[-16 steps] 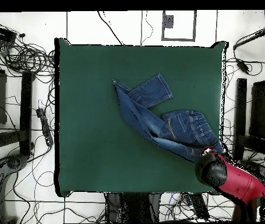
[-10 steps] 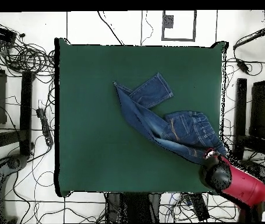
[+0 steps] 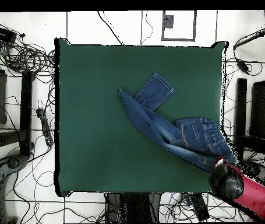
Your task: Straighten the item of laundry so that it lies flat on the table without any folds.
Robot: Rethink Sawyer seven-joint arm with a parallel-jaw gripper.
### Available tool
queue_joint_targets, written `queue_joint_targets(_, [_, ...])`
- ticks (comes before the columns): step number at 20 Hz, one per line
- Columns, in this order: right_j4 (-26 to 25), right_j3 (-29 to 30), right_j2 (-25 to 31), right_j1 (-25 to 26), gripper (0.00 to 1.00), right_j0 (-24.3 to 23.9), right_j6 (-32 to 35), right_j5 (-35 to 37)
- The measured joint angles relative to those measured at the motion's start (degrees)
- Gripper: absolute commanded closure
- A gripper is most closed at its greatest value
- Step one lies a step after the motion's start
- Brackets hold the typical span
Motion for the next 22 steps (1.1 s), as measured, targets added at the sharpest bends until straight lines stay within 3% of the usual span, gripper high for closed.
queue_joint_targets(11, [0.0, 0.3, -0.3, 4.0, 1.0, -0.7, 0.0, -4.8])
queue_joint_targets(12, [0.0, 0.3, -0.9, 5.7, 0.0, -0.3, 0.0, -6.4])
queue_joint_targets(22, [0.6, 0.5, -3.3, 8.4, 0.0, 1.7, 0.0, -7.5])
